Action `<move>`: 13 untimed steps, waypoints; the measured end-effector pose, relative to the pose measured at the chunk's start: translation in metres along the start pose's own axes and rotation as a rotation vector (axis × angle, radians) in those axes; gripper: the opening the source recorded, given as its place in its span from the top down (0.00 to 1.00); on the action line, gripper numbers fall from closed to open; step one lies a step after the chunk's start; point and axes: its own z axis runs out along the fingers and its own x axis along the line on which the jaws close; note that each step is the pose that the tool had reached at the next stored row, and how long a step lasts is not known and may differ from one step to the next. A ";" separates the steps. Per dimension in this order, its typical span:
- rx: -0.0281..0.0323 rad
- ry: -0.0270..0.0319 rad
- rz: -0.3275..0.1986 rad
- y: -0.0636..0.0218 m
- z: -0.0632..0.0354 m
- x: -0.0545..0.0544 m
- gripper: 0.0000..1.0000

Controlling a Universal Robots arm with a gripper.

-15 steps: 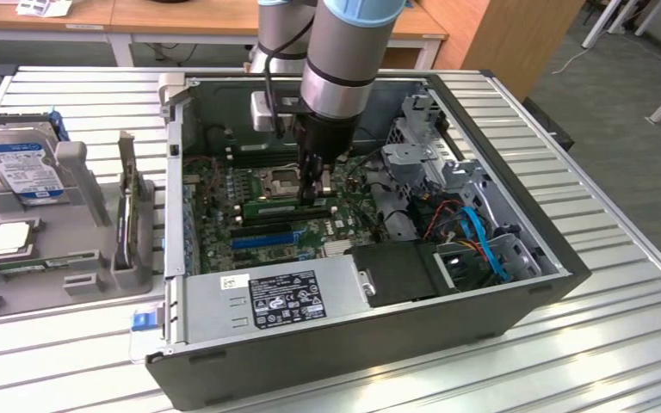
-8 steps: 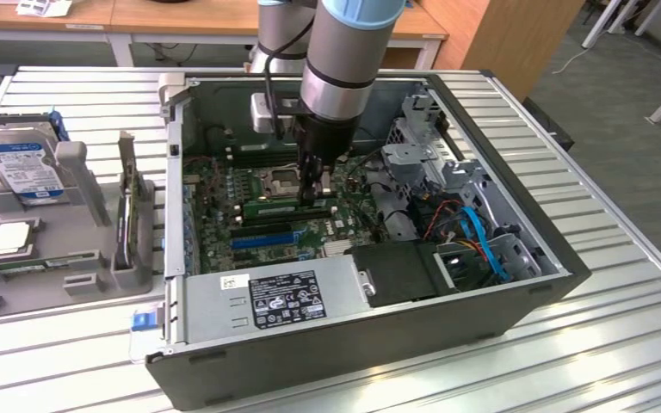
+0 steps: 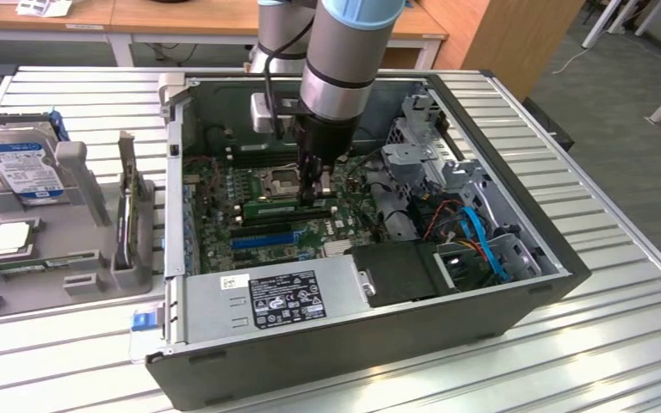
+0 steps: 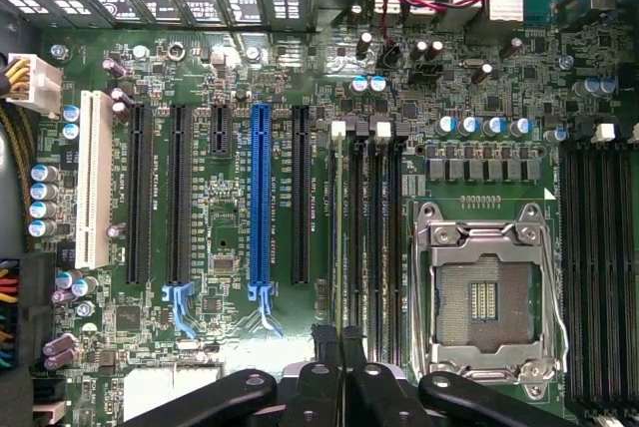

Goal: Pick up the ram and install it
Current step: 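Insert the ram into the slot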

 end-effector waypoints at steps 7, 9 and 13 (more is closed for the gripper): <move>0.0000 0.0001 0.000 0.0001 0.0004 -0.001 0.88; 0.0000 0.0000 0.000 0.0001 0.0006 -0.001 0.88; 0.0000 0.0000 0.000 0.0000 0.0014 -0.002 0.88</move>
